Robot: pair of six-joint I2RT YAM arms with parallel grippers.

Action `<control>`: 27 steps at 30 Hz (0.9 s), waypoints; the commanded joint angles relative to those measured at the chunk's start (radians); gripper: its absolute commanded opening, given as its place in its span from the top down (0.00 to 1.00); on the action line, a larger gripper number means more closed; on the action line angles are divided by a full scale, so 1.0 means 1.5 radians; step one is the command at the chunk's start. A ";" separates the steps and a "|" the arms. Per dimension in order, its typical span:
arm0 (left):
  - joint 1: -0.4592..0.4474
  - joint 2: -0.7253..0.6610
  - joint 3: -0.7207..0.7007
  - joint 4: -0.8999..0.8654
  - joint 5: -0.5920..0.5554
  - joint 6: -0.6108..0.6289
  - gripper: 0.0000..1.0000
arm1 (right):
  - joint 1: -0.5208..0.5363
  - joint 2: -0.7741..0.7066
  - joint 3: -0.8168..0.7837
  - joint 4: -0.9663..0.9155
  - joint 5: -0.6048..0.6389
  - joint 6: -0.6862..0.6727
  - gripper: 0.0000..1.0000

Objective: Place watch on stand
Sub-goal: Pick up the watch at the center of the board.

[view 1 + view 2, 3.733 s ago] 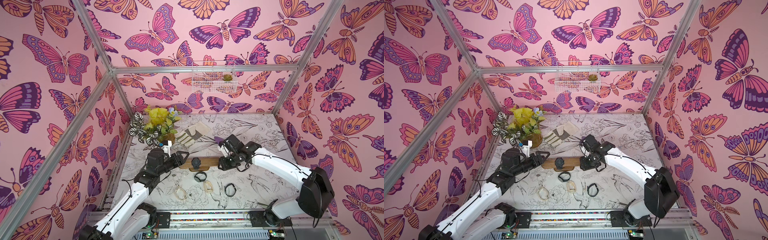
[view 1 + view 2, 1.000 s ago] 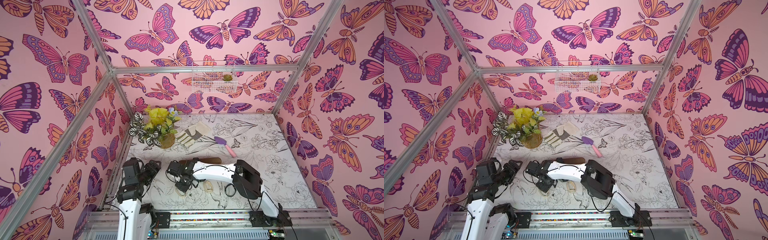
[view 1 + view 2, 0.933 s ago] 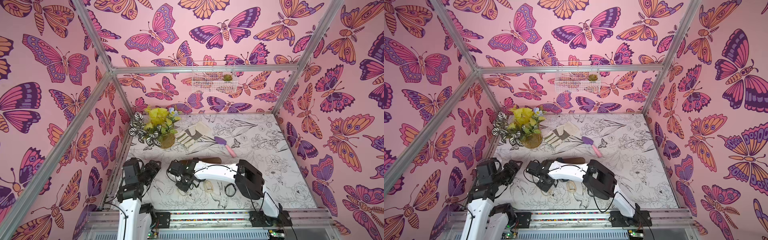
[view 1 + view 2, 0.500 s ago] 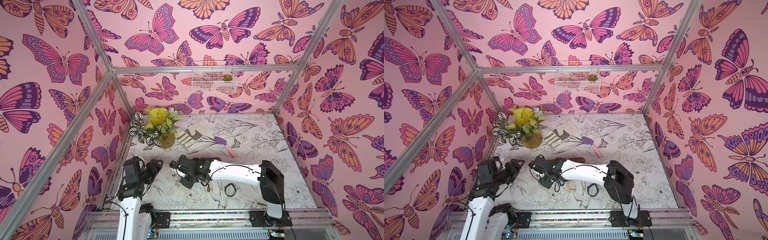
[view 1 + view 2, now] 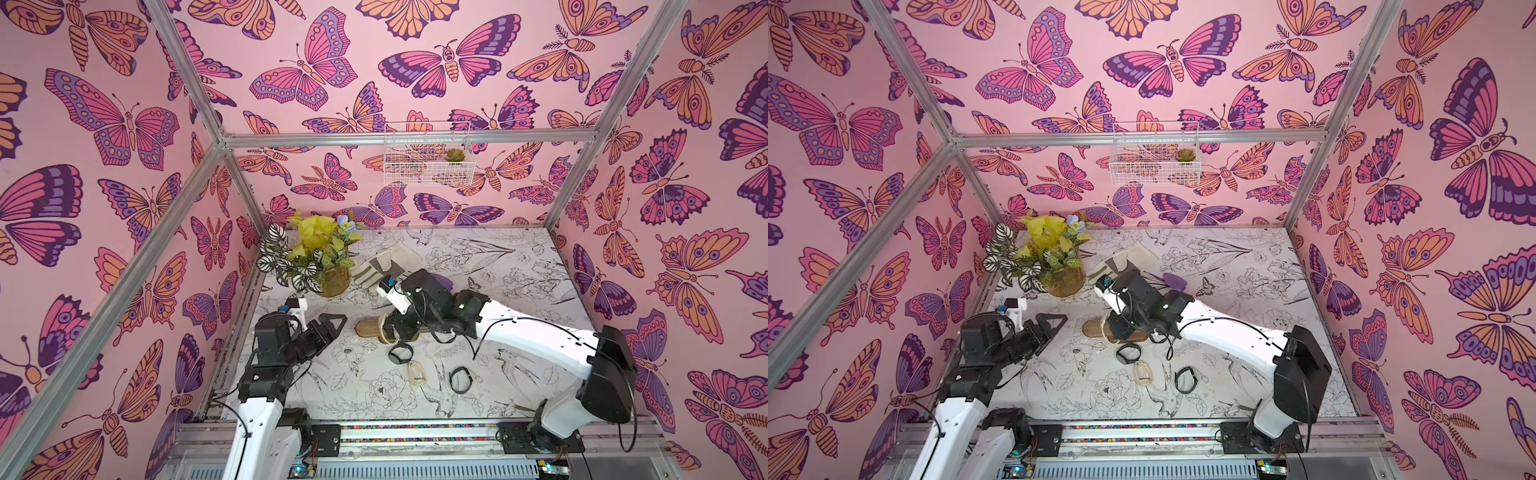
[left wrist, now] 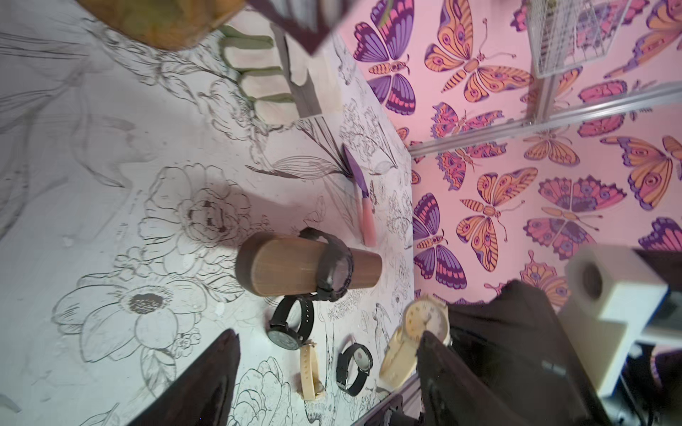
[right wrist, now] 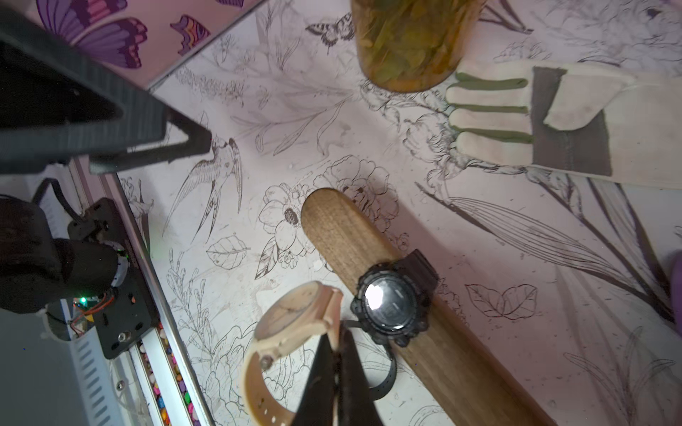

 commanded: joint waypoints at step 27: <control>-0.241 0.184 0.059 0.377 0.098 -0.084 0.10 | -0.011 -0.086 -0.005 0.018 -0.086 0.018 1.00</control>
